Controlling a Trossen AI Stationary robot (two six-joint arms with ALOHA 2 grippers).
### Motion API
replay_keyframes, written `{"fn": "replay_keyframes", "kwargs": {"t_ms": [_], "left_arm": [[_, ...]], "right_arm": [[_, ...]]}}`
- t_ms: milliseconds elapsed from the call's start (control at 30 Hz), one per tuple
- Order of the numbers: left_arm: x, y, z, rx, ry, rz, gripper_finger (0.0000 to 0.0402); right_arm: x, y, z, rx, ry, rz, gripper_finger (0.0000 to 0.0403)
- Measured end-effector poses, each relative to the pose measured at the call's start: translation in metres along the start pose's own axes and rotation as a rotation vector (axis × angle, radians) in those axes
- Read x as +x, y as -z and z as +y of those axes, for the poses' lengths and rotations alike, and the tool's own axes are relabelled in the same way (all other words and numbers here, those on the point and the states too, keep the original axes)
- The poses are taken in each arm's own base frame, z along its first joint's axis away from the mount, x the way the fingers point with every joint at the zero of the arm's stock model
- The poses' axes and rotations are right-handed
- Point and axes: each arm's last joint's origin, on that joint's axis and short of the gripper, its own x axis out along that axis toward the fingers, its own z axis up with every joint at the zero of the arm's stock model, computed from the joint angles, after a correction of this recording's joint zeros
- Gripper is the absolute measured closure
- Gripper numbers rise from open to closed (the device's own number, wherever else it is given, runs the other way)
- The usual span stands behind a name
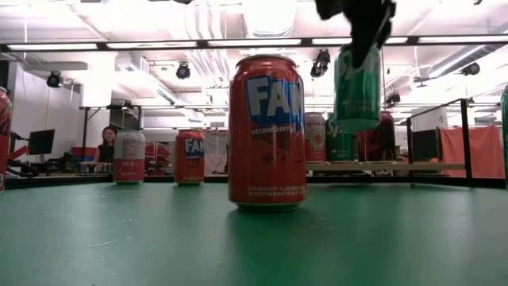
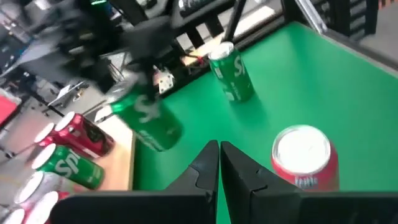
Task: Place canned beverage on shelf
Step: Put the left green soda can on the shelf aligned with the other green soda can
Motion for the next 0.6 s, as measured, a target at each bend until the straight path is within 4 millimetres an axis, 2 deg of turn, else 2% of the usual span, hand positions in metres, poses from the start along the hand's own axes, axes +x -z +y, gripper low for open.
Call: {"fn": "replay_keyframes", "kwargs": {"t_ms": [167, 333, 467, 600], "left_arm": [[-0.007, 0.005, 0.005, 0.065, -0.015, 0.0, 0.0402], [-0.021, 0.015, 0.016, 0.058, -0.041, -0.012, 0.0402], [-0.036, 0.02, 0.031, 0.024, -0.081, -0.082, 0.0402], [-0.048, 0.025, 0.041, -0.022, -0.117, -0.141, 0.0402]], "right_arm": [[0.008, -0.017, -0.044, 0.035, 0.033, 0.017, 0.0116], [0.016, -0.025, -0.079, 0.111, 0.057, 0.031, 0.0116], [0.018, -0.028, -0.095, 0.15, 0.077, 0.033, 0.0116], [0.02, -0.029, -0.102, 0.171, 0.079, 0.039, 0.0116]]}}
